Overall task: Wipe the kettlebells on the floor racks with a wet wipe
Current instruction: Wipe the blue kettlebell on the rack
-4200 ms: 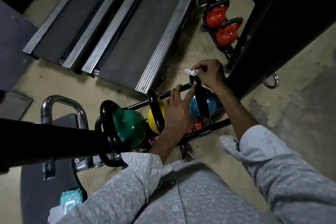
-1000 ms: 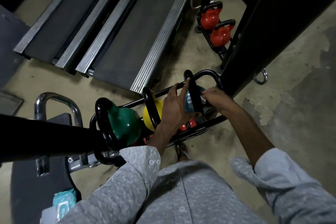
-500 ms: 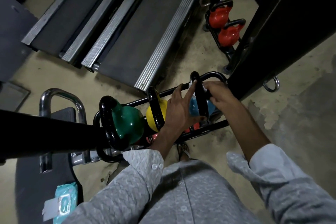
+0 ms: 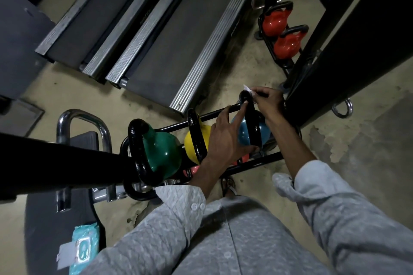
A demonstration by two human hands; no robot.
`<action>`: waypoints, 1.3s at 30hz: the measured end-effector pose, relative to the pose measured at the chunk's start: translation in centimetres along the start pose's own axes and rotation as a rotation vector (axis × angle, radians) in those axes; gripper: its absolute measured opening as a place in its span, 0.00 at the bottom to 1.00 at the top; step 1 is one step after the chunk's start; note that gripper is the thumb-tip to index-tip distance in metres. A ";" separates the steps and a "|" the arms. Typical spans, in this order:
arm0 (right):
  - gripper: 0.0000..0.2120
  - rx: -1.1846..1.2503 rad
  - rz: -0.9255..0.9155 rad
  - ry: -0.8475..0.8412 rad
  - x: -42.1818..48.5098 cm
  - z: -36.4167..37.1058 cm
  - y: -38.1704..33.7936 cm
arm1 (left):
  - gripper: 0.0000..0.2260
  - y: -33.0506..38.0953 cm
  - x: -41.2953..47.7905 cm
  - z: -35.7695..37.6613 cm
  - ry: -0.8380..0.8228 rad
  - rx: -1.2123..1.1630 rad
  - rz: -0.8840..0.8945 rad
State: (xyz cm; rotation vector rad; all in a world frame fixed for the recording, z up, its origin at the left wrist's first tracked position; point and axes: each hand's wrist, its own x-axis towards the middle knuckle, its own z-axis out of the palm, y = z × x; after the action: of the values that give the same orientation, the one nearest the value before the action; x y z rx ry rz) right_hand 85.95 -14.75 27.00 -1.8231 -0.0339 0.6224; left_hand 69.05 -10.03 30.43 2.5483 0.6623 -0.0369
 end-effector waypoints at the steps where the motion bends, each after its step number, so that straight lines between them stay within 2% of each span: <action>1: 0.10 -0.030 -0.001 -0.017 0.3 -0.1 0.2 | 0.59 0.0 0.0 0.0 0.001 -0.001 0.000; 6: 0.05 -0.179 -0.075 -0.101 1.6 -0.5 -0.5 | 0.60 -0.1 0.1 0.1 -0.001 -0.006 -0.004; 13: 0.06 -0.560 -0.394 -0.301 1.5 -1.0 -5.2 | 0.59 -0.2 0.2 -0.1 0.021 -0.056 -0.013; 19: 0.05 -0.967 -0.384 -0.444 2.7 1.6 -7.4 | 0.62 -0.4 0.2 0.1 0.023 -0.094 -0.080; 23: 0.06 -1.135 -0.454 -0.385 1.7 2.3 -7.8 | 0.65 -0.5 0.1 0.1 0.055 -0.130 -0.129; 30: 0.01 -1.257 -0.661 -0.420 -5.0 -0.5 -6.4 | 0.67 -0.8 0.0 0.2 0.064 -0.185 -0.137; 33: 0.05 -1.238 -0.676 -0.511 -6.5 -1.9 -5.7 | 0.66 -0.9 0.0 0.4 0.075 -0.172 -0.126; 35: 0.06 -1.149 -0.678 -0.493 -6.2 -2.4 -5.8 | 0.66 -1.0 0.1 0.5 0.080 -0.157 -0.112; 39: 0.04 -0.815 -0.611 -0.344 -3.9 -2.1 -6.0 | 0.66 -0.8 0.2 0.3 0.076 -0.116 -0.103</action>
State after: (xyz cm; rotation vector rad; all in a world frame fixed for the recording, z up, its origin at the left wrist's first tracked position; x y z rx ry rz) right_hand 85.19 -15.72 34.35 -2.2747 -1.1761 0.4952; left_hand 68.87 -9.54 29.78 2.4130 0.8013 0.0620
